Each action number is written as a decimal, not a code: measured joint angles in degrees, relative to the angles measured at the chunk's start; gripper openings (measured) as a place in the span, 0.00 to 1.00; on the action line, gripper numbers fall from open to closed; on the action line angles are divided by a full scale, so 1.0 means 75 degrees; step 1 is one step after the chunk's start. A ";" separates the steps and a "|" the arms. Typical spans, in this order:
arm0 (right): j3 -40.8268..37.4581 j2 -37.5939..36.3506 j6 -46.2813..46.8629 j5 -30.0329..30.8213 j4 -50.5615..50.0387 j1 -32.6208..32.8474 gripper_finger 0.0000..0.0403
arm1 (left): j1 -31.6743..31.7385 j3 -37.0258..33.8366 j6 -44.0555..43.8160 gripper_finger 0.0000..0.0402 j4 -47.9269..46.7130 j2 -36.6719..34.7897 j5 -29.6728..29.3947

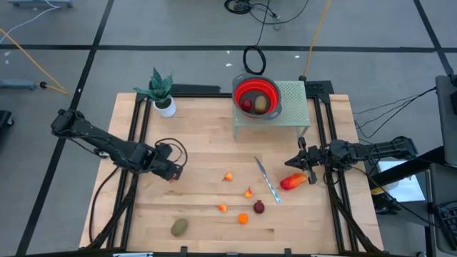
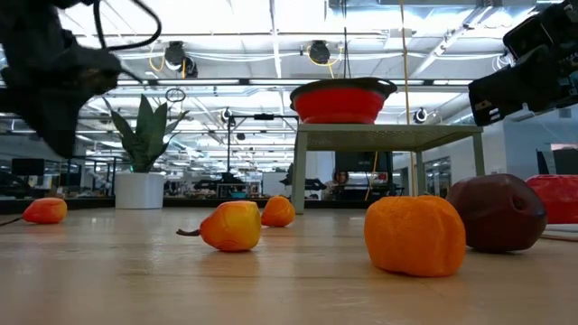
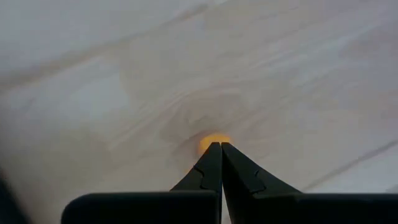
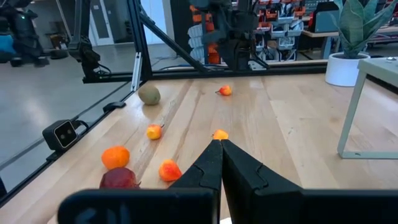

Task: Pick & Place Fruit
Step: Put the yellow orange peach into the red basket on the shelf

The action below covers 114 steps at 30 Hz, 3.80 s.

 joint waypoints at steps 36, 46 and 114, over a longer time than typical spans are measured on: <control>0.0000 -0.0001 0.0000 0.0020 0.0000 -0.0001 0.00 | 0.0009 -0.0481 -0.1187 0.73 0.0767 0.0531 0.0346; 0.0000 -0.0001 0.0000 0.0019 0.0000 -0.0001 0.00 | 0.0009 -0.0481 -0.1016 0.70 0.1384 0.1306 0.0385; 0.0000 -0.0001 -0.0026 0.0016 0.0000 -0.0001 0.00 | 0.0627 -0.0472 -0.0166 0.22 0.2005 0.1753 0.0828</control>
